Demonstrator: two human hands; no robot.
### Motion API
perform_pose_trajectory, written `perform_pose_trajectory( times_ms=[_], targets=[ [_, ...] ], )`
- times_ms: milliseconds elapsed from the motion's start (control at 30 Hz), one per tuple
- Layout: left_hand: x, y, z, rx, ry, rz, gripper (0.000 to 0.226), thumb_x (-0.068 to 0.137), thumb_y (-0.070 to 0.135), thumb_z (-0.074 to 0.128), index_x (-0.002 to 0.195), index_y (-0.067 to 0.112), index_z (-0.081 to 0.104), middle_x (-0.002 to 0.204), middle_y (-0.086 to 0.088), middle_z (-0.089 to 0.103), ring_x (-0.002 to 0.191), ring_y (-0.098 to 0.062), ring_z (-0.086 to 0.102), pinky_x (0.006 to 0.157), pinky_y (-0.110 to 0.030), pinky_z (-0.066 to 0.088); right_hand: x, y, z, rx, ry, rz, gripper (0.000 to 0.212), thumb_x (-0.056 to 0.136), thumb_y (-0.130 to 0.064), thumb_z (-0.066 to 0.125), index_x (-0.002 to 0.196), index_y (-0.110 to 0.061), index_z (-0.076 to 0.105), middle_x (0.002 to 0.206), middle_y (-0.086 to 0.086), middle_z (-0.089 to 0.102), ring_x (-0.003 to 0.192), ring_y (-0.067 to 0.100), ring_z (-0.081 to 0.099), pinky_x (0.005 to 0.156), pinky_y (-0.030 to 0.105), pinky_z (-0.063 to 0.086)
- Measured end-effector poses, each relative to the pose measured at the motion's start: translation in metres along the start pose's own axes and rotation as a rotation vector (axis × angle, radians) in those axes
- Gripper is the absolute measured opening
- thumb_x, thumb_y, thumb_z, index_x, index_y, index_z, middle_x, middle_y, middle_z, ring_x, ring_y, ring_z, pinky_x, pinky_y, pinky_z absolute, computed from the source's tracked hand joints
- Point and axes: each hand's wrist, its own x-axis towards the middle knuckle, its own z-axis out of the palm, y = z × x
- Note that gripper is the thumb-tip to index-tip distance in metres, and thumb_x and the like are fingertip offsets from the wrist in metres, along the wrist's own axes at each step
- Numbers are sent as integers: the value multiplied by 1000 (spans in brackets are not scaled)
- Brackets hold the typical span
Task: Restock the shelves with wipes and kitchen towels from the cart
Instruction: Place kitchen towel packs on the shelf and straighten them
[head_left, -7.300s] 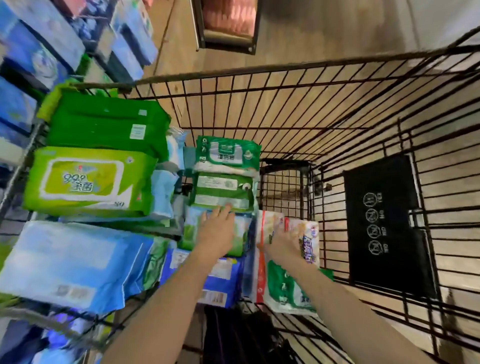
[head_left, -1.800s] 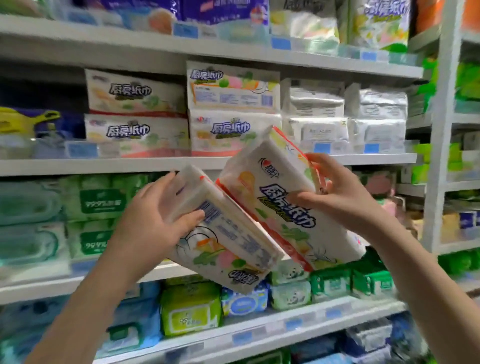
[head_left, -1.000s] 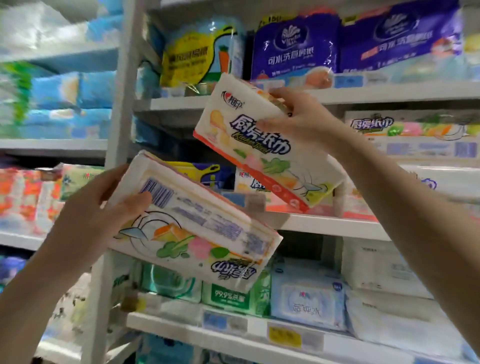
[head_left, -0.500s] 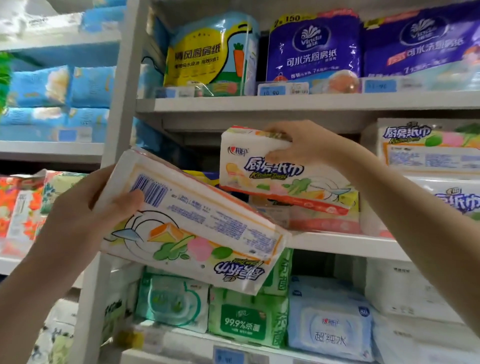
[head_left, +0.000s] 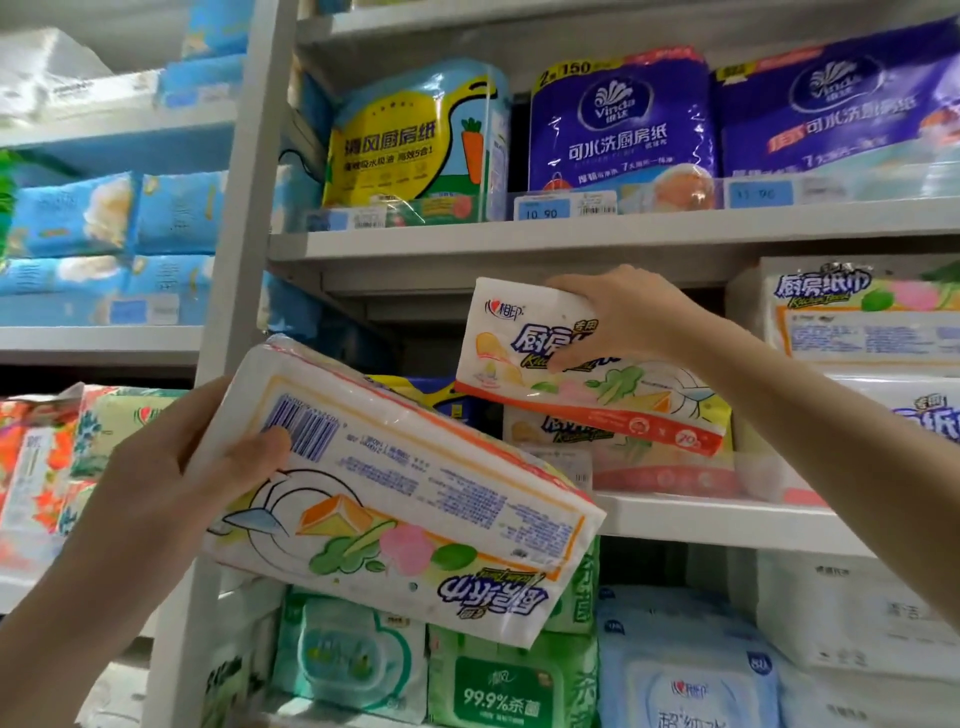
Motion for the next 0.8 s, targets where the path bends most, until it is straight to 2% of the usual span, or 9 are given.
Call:
perform_pose_trajectory(
  times_ms=[133, 267, 433, 533, 633, 800],
  targets=[
    [0, 0, 2, -23, 27, -8, 69, 34, 88, 65, 91, 48, 69, 84, 5, 74, 70, -18, 72, 59, -40, 55, -5, 13, -1, -7, 10, -12, 88, 65, -66, 72, 142, -35, 39, 103, -7, 69, 81, 12, 51, 73, 27, 41],
    [1, 3, 5, -23, 20, -15, 68, 36, 89, 64, 90, 48, 70, 83, 6, 75, 69, -17, 72, 61, -40, 54, -15, 22, 5, -31, 19, -37, 86, 65, -68, 69, 140, -40, 39, 101, -10, 70, 78, 12, 53, 68, 27, 39],
    [3, 3, 6, -13, 22, -1, 69, 40, 87, 65, 94, 43, 71, 85, 5, 75, 71, -18, 72, 63, -41, 54, -25, 17, 14, 149, -80, 11, 83, 71, -59, 71, 143, -41, 34, 105, -10, 69, 80, 10, 63, 77, 30, 54],
    [3, 3, 7, -30, 27, -3, 63, 42, 82, 68, 93, 45, 71, 86, 5, 75, 72, -20, 72, 63, -40, 53, -24, 18, 24, 146, -133, 35, 79, 71, -60, 71, 141, -37, 41, 111, -9, 67, 85, 12, 60, 81, 33, 52],
    [3, 2, 8, -30, 32, -12, 66, 42, 84, 68, 94, 44, 71, 87, 5, 75, 72, -19, 72, 64, -40, 53, -24, 20, 35, 177, -181, 85, 82, 72, -64, 66, 143, -34, 38, 123, -4, 63, 95, 17, 58, 83, 35, 50],
    [3, 0, 6, 16, 11, -16, 71, 43, 86, 66, 97, 40, 71, 87, 2, 75, 73, -21, 72, 64, -45, 54, -16, 16, 32, 161, -257, 75, 73, 71, -66, 67, 134, -36, 46, 121, -8, 63, 94, 15, 58, 83, 34, 50]
  ],
)
